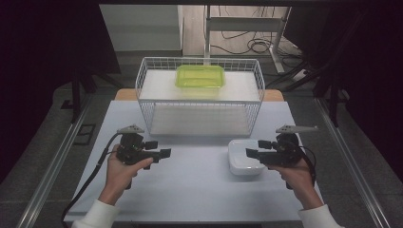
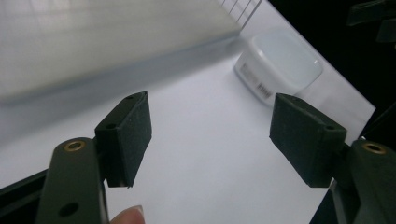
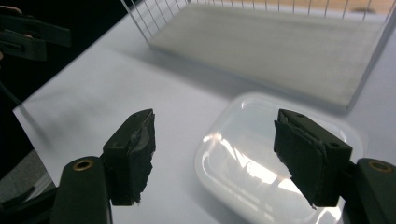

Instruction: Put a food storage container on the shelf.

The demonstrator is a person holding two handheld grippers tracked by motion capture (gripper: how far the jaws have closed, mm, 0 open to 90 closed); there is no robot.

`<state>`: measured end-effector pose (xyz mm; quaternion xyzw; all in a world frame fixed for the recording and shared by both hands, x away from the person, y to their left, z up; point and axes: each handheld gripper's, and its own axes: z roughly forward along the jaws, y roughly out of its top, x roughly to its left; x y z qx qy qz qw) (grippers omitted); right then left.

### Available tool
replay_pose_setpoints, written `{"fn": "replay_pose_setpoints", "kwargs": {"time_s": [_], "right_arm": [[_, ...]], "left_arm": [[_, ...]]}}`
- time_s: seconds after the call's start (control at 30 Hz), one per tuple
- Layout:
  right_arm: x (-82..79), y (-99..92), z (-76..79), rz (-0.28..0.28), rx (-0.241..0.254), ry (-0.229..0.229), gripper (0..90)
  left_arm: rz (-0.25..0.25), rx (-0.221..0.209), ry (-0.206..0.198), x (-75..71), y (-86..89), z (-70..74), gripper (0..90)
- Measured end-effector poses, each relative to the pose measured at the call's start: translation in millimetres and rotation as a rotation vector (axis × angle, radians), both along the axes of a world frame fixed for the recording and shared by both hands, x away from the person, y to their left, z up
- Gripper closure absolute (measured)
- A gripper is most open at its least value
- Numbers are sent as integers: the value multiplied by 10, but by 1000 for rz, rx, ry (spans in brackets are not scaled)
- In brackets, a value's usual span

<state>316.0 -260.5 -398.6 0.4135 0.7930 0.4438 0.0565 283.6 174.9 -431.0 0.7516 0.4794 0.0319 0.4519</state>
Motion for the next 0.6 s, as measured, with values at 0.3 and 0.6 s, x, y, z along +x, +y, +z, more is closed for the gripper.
{"fn": "replay_pose_setpoints", "kwargs": {"time_s": [0.3,0.6], "right_arm": [[-75,10,-318,0,-63,54,295],[-83,44,-398,5,-84,57,296]], "left_arm": [[-15,42,55,-66,-64,-331,288],[13,49,56,-84,-21,-368,288]]}}
